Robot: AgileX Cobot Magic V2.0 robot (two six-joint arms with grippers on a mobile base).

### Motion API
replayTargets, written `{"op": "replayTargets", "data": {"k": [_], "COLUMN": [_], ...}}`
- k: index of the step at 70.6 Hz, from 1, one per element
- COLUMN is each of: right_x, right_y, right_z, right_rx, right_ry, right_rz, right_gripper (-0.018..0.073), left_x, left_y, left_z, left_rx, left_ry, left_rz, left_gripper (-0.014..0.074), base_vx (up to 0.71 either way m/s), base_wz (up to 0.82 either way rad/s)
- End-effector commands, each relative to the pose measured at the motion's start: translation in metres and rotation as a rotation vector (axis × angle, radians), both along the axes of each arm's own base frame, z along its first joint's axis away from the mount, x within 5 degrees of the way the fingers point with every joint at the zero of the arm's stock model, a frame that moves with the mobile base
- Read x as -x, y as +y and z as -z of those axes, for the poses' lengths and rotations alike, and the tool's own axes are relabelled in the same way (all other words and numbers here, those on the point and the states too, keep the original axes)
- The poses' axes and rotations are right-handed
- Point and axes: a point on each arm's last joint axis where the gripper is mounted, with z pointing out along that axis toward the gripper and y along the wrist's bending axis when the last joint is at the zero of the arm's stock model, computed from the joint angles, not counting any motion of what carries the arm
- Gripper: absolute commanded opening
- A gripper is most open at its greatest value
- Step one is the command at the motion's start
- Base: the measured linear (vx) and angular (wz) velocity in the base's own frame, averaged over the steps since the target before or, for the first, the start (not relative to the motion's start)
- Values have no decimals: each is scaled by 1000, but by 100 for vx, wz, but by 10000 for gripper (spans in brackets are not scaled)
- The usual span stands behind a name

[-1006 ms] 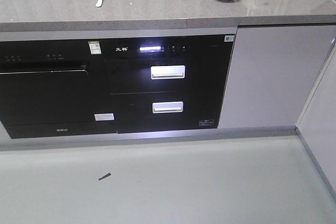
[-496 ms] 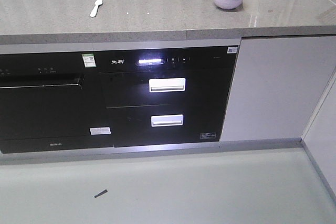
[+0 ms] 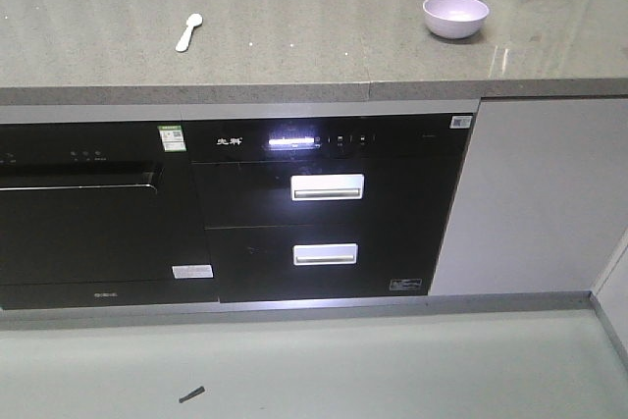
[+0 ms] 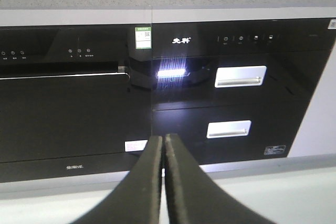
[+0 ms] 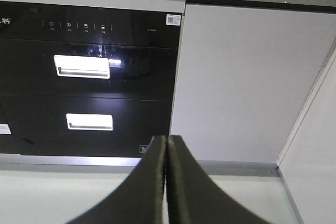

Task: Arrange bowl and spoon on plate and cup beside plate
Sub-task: 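Drive the base toward the grey counter with the spoon and bowl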

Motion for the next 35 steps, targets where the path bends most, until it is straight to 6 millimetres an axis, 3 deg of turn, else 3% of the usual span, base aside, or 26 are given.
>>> {"op": "replayTargets", "data": {"k": [1,35], "right_x": [-2,-2], "right_y": [0,0], "right_z": [-6,-6], "right_rx": [18,18], "right_ry": [-67,-66], "right_rz": [-5,-5], "right_gripper": [-3,-3], "left_x": [-1,-1], "left_y": [0,0], "left_z": [-16,-16], "left_rx": [11,11], "left_ry": [-106,-106], "left_rz": [1,1], "left_gripper": [-6,-6], "base_vx": [19,18], "base_wz": [5,1]}}
